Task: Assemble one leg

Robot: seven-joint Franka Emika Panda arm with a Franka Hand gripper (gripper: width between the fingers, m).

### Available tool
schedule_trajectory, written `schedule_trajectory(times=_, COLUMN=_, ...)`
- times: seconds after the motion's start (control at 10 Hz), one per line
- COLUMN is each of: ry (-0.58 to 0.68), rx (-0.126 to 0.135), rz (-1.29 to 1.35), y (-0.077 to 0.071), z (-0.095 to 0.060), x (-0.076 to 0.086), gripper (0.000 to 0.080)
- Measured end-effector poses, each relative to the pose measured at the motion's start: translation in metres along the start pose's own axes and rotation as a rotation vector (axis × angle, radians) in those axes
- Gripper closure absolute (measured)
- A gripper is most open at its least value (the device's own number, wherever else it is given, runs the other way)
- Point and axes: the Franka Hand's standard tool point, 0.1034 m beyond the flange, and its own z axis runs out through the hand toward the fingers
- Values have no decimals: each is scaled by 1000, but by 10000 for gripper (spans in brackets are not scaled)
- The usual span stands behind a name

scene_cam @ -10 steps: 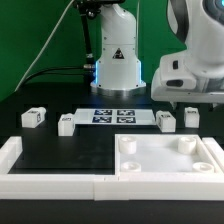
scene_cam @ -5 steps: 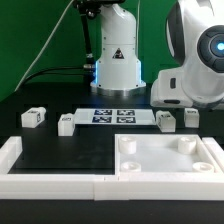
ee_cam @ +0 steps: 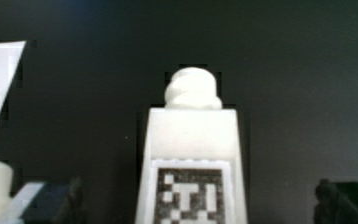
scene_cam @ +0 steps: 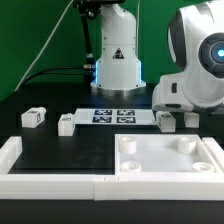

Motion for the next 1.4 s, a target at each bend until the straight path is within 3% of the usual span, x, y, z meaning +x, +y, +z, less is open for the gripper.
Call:
schedule_trajectory(times=0.5, ry=-9, rx=-7, rz=-2, y=-1, z=4, x=0, gripper=151)
schedule_trajectory(times=0.8, ry=-10, rx=-6, rz=-2, y=-1, z=4, x=0, gripper=512)
schedule_trajectory(times=1.4, ry=-16, rx=-8, rz=-3, y=-1, z=2, x=-2, gripper=511)
